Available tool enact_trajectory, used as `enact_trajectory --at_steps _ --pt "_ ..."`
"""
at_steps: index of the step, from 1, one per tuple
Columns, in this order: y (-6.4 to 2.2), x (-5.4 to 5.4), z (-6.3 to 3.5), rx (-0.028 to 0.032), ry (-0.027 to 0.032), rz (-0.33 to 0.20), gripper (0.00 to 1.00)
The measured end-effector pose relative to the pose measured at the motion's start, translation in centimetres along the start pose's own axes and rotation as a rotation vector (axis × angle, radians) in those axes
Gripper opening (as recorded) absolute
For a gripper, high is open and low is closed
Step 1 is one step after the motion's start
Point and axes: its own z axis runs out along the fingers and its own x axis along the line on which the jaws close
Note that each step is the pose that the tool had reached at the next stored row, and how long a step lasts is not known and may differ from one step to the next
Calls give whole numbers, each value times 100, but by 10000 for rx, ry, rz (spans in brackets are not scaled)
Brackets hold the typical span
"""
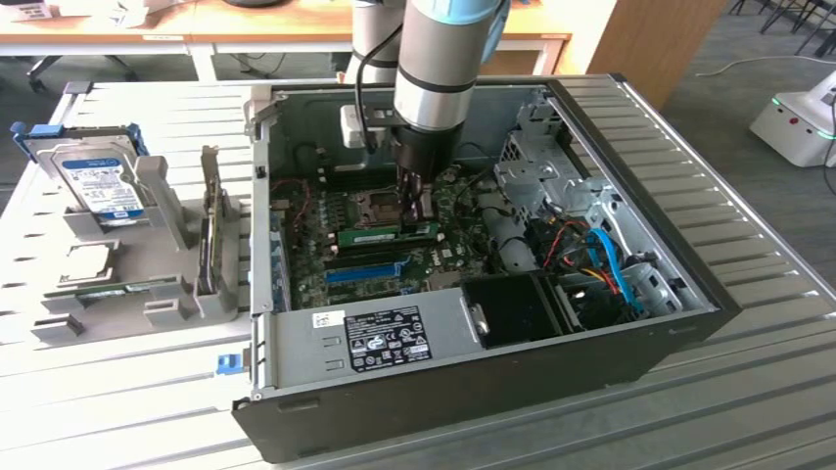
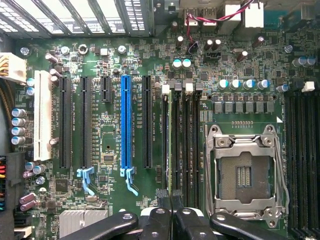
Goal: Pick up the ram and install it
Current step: 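Insert the ram into the slot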
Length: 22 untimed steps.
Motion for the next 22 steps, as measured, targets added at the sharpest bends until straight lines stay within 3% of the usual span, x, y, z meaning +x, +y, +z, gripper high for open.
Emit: enact_trajectory --at_steps 22 --pt "0 0 8 1 2 -47 12"
